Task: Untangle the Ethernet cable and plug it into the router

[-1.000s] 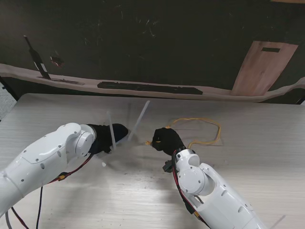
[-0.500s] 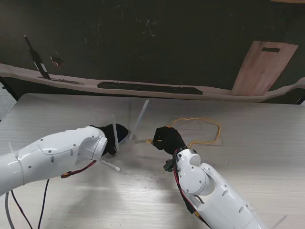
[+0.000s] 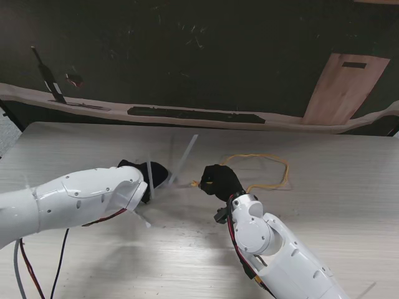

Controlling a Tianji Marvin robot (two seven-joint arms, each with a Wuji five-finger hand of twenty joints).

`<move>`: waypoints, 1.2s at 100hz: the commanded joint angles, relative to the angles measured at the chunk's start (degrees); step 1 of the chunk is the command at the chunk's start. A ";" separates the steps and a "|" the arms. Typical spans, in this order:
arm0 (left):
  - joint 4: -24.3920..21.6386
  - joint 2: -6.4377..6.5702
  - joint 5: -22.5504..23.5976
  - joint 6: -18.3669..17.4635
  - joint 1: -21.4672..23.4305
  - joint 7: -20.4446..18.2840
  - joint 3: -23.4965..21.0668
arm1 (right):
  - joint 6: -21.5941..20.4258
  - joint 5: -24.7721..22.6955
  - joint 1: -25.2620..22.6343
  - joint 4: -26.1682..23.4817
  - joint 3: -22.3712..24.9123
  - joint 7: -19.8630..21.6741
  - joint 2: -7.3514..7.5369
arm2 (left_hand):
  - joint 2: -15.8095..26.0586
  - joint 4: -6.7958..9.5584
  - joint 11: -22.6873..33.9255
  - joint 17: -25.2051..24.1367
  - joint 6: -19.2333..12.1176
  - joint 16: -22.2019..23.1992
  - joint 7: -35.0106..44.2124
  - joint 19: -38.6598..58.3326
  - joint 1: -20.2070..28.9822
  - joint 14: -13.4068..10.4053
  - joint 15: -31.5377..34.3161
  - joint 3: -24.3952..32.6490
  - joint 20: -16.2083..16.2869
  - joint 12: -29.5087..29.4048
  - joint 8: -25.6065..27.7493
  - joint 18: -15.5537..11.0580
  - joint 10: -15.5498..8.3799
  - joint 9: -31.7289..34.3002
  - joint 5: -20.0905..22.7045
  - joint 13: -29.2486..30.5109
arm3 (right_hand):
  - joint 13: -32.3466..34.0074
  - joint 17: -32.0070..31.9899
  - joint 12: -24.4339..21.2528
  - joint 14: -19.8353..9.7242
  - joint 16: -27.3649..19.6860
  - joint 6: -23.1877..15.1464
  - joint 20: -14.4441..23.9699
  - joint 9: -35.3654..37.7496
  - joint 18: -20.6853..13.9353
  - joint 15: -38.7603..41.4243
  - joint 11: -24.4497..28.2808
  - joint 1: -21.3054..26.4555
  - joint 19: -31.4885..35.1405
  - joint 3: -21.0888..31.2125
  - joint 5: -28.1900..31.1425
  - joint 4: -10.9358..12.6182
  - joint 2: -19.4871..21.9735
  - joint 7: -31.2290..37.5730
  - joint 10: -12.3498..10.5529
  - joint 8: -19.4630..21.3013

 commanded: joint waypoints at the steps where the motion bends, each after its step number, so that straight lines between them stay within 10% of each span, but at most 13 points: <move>1: 0.10 0.33 0.87 -0.54 5.43 -2.29 -1.22 | -0.29 0.20 -0.41 -0.40 0.01 0.63 -0.25 | 5.34 12.58 6.27 0.26 -18.07 0.97 16.18 2.06 14.99 -3.42 0.68 16.89 1.43 3.01 5.10 -2.26 -13.07 7.22 6.14 1.02 | -0.24 1.88 0.05 0.84 1.36 -0.18 0.70 6.34 -9.80 3.70 4.20 2.13 12.70 0.88 0.87 -0.11 1.27 2.39 7.42 -0.21; 38: -2.80 1.61 12.60 -6.37 18.12 -6.91 -25.27 | -0.45 0.13 -0.24 -0.32 0.05 0.80 -0.20 | 5.75 17.16 6.84 1.56 -19.39 1.22 17.34 3.01 19.42 -3.87 1.26 18.55 1.91 3.34 5.68 -2.32 -14.04 8.28 6.69 2.40 | -0.23 1.88 0.06 0.77 1.35 -0.18 0.70 6.35 -9.80 3.71 4.22 2.13 12.70 0.86 0.85 -0.10 1.33 2.39 7.41 -0.23; 120: -10.22 0.94 9.84 -12.80 30.18 -10.03 -47.18 | -0.08 -0.91 -2.26 -4.42 1.59 4.00 1.10 | 5.82 19.26 8.80 9.39 -21.24 2.46 19.65 7.10 23.69 -3.17 4.05 17.72 3.55 4.50 6.86 -0.04 -15.29 8.59 5.65 6.31 | -0.27 1.80 0.02 1.33 1.21 0.39 0.61 6.02 -9.27 3.43 3.99 2.62 12.51 0.30 0.72 -0.04 1.61 2.16 7.86 -0.41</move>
